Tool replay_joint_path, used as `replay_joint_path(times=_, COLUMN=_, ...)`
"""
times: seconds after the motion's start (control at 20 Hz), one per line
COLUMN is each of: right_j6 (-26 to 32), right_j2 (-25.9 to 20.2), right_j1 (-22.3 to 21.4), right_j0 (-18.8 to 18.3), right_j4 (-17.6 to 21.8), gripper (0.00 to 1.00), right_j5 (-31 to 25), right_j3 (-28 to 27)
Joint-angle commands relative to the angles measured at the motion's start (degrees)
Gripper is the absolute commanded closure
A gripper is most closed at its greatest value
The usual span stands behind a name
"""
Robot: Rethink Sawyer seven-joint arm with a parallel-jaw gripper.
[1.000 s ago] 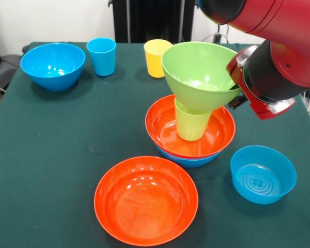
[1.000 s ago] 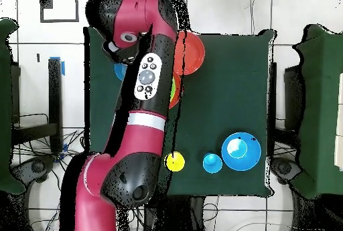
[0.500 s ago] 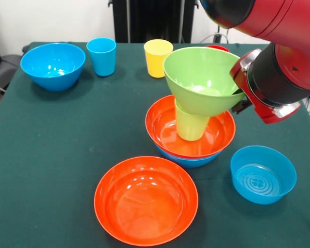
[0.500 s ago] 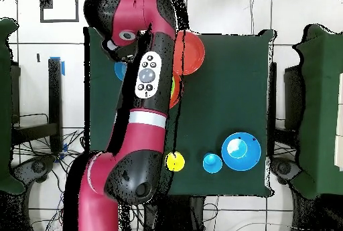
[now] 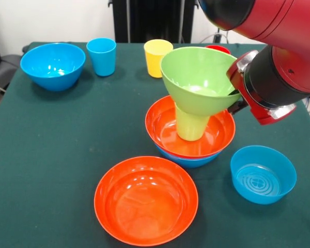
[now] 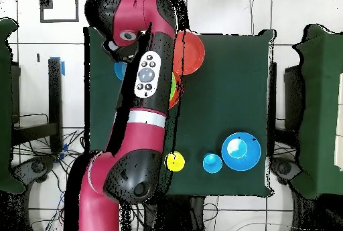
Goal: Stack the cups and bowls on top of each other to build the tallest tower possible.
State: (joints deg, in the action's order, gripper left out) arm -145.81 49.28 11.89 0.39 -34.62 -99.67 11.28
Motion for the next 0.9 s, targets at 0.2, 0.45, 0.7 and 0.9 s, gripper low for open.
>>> replay_joint_path(times=0.2, right_j6=7.03, right_j2=-1.01, right_j1=1.42, right_j0=-2.05, right_j4=1.19, gripper=1.00, right_j5=-0.83, right_j3=-0.49)
replay_joint_path(times=0.45, right_j6=7.43, right_j2=-1.39, right_j1=1.57, right_j0=-2.15, right_j4=1.61, gripper=1.00, right_j5=-0.02, right_j3=0.08)
replay_joint_path(times=0.7, right_j6=6.93, right_j2=-1.37, right_j1=2.02, right_j0=-2.11, right_j4=1.27, gripper=1.00, right_j5=0.35, right_j3=-0.18)
replay_joint_path(times=0.9, right_j6=6.81, right_j2=-1.95, right_j1=1.76, right_j0=-1.56, right_j4=1.71, gripper=1.00, right_j5=0.52, right_j3=0.73)
